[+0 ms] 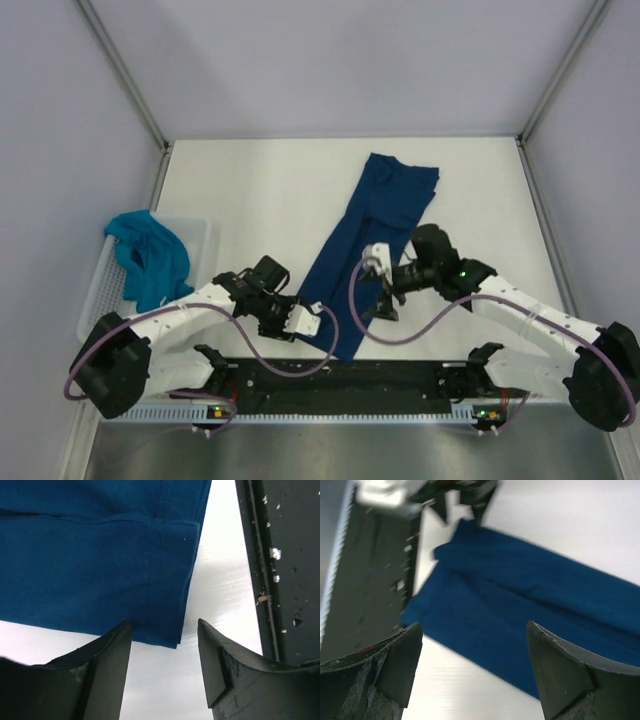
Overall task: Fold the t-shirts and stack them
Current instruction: Grab the bottom of the folded rectangular tshirt with both arms, then fold the folded rectangular tshirt in 1/3 of the way, then grab one side of the 2/3 rectangular tshirt with both arms
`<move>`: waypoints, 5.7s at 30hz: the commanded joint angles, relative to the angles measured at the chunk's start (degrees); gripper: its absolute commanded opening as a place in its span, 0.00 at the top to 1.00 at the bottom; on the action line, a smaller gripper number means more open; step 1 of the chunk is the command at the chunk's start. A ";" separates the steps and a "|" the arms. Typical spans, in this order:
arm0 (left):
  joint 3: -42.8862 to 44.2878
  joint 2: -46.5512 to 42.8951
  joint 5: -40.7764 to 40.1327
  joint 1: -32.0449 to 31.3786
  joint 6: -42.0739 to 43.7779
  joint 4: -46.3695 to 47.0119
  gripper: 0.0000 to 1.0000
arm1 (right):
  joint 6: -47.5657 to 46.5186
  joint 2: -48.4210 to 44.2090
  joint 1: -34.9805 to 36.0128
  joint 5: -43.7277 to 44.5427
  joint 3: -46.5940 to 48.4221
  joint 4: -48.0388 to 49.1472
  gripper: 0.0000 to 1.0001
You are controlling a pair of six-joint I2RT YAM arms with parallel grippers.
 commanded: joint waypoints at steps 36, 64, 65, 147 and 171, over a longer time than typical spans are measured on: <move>3.23 0.94 -7.59 -4.07 -7.71 1.13 1.00 | -14.71 7.56 34.08 28.11 -8.54 1.01 1.00; 59.31 46.01 -26.14 1.21 -22.84 7.29 1.00 | -10.91 17.20 -9.79 32.77 -3.10 20.17 1.00; 60.01 47.16 -26.23 1.21 -22.93 7.11 1.00 | -10.91 18.00 -10.31 32.68 -2.75 20.60 1.00; 29.34 38.64 -10.76 2.79 7.67 9.12 0.90 | -18.82 18.10 7.96 37.16 -3.53 -2.51 1.00; 36.54 10.87 -3.82 2.09 -10.26 -25.48 1.00 | -11.45 -14.86 14.38 22.58 7.09 -32.65 1.00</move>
